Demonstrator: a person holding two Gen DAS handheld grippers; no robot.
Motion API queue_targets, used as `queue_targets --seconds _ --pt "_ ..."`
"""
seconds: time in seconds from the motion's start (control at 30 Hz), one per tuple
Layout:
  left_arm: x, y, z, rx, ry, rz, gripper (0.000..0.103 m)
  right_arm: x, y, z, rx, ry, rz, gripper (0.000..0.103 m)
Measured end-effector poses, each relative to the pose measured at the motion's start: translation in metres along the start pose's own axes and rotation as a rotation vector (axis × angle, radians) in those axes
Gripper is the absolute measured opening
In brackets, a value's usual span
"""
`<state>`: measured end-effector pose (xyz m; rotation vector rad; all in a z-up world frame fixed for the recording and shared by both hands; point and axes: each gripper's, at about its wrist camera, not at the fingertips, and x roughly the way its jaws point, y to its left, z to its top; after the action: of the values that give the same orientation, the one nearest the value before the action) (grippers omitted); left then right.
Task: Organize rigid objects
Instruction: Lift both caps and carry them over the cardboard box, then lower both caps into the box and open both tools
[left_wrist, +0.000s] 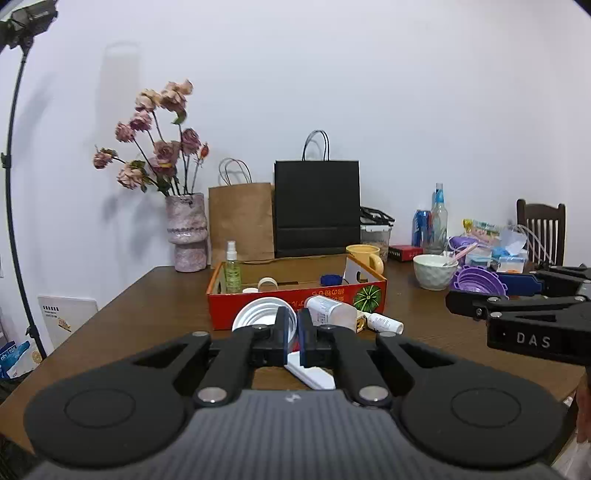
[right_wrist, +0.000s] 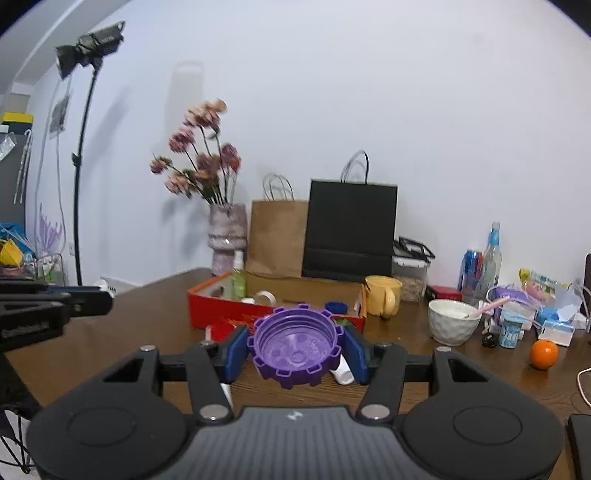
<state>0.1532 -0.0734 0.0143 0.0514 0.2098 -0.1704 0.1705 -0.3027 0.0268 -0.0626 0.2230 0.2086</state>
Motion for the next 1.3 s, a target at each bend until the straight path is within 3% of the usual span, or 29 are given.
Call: queue_targets --seconds 0.3,0.67,1.0,1.3 --pt "-0.056 0.014 -0.007 -0.025 -0.064 0.015 0.006 -0.050 0.028 -0.005 -0.003 -0.036 0.026 0.054" --pt "-0.048 0.015 -0.001 -0.048 -0.055 -0.003 0.006 -0.041 0.022 -0.010 0.026 -0.024 0.019 0.054" --pt "-0.001 0.017 0.011 -0.035 -0.040 0.011 0.006 0.010 0.004 0.000 0.021 0.001 0.024 0.054" --pt "0.098 0.034 0.070 -0.055 -0.042 -0.042 0.006 0.105 -0.032 0.045 0.016 0.011 0.074 0.054"
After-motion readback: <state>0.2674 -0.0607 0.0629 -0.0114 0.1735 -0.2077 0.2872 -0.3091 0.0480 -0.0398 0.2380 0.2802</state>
